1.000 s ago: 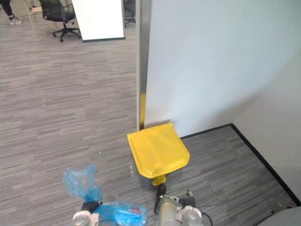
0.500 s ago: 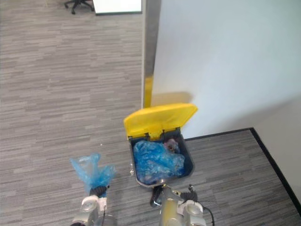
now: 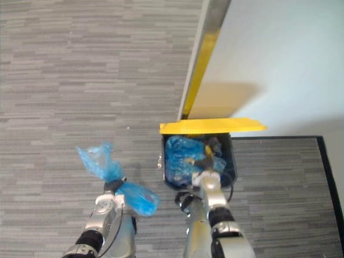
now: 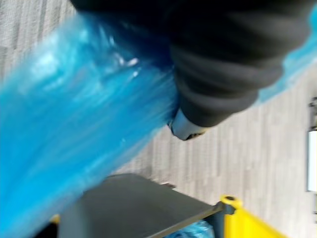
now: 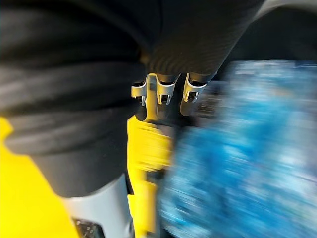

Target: Gather rubbish on tea table into small bin, then transfer packed bag to large trash can.

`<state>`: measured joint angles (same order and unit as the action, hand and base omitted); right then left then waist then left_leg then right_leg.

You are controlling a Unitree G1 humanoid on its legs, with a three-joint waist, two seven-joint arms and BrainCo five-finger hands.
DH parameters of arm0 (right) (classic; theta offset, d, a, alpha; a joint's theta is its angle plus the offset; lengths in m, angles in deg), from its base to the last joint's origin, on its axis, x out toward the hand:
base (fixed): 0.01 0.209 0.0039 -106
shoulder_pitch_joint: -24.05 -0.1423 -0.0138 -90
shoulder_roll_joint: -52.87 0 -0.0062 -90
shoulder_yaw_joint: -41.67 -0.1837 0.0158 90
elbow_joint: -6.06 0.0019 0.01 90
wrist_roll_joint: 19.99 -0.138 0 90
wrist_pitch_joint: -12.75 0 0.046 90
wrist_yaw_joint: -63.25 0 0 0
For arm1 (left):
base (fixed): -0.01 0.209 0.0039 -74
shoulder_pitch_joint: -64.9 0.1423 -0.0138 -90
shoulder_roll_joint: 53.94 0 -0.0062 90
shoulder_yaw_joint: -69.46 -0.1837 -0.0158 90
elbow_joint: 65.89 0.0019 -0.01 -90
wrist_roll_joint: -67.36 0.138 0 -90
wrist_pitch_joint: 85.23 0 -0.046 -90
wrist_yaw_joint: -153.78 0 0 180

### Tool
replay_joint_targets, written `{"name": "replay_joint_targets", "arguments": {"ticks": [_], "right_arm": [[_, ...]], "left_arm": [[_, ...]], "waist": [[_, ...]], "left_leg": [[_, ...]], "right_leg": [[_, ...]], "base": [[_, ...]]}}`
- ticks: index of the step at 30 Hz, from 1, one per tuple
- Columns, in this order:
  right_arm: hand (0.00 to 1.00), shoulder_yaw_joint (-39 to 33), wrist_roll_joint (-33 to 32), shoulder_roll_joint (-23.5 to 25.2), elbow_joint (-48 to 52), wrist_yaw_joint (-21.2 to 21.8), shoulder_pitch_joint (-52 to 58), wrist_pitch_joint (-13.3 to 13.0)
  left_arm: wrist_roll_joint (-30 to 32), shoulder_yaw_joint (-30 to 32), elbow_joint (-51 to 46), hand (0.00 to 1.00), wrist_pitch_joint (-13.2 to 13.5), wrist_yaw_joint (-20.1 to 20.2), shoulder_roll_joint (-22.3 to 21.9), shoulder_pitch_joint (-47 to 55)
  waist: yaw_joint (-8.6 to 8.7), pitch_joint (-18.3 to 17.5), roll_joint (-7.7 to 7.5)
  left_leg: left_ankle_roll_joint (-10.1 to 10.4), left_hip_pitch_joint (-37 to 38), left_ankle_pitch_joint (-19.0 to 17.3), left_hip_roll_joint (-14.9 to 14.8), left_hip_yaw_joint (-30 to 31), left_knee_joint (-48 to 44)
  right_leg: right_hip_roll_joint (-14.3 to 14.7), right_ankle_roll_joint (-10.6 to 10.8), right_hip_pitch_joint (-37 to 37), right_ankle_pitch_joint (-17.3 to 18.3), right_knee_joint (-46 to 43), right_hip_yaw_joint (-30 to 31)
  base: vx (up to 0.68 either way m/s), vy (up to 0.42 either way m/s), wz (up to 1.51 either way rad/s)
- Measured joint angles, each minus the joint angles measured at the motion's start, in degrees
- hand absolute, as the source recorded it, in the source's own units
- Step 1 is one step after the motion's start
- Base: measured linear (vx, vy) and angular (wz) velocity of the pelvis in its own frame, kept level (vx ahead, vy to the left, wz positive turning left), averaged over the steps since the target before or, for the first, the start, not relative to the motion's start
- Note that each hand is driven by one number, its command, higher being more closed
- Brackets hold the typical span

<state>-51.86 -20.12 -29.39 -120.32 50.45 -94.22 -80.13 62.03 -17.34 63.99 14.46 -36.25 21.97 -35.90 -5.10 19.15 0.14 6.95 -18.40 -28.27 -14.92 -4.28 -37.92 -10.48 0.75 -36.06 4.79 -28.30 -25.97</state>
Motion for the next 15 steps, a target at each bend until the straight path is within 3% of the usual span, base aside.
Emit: {"name": "replay_joint_targets", "arguments": {"ticks": [4, 7, 11, 15], "right_arm": [[0.00, -0.24, -1.14, -4.29, 1.21, -1.63, -6.82, 0.50], [0.00, -0.30, -2.54, -7.43, 1.83, -2.01, -11.83, 0.56], [0.00, -0.79, -4.97, -11.62, 1.52, -3.10, -17.61, 0.69], [0.00, -0.75, -7.28, -13.41, -1.01, -3.75, -21.02, 0.93]], "left_arm": [[-1.89, -1.76, -1.67, 1.00, 0.91, -0.29, 0.91, 0.26], [-2.73, -2.73, -5.28, 1.00, 1.98, -1.01, 1.90, -0.06], [-3.83, -5.07, -6.39, 1.00, 2.64, -0.99, 1.95, -1.87], [-4.22, -8.78, -8.04, 1.00, 3.11, -0.86, 1.79, -1.91]], "waist": [[-1.25, 2.12, -0.02], [-1.25, 2.40, -0.01], [-1.20, 2.69, 0.04], [-1.26, 2.78, 0.03]], "left_leg": [[0.58, -1.08, -0.11, -1.39, 0.29, -0.57], [0.93, -3.54, 0.10, -1.63, 1.71, -0.46], [3.97, -4.30, 2.52, -2.74, 3.28, 1.31], [4.09, -4.45, 2.78, -3.10, 3.40, 1.61]], "right_leg": [[1.73, 0.02, -0.39, -1.34, 1.89, 0.07], [2.73, -0.02, -2.39, -1.67, 2.57, -0.41], [3.42, -0.18, -2.91, -1.73, 1.83, -2.09], [3.41, -0.15, -2.93, -1.72, 1.69, -2.33]], "base": [[-0.11, -0.086, -0.09], [-0.04, -0.090, -0.03], [0.01, -0.077, 0.11], [-0.03, -0.015, 0.05]]}}
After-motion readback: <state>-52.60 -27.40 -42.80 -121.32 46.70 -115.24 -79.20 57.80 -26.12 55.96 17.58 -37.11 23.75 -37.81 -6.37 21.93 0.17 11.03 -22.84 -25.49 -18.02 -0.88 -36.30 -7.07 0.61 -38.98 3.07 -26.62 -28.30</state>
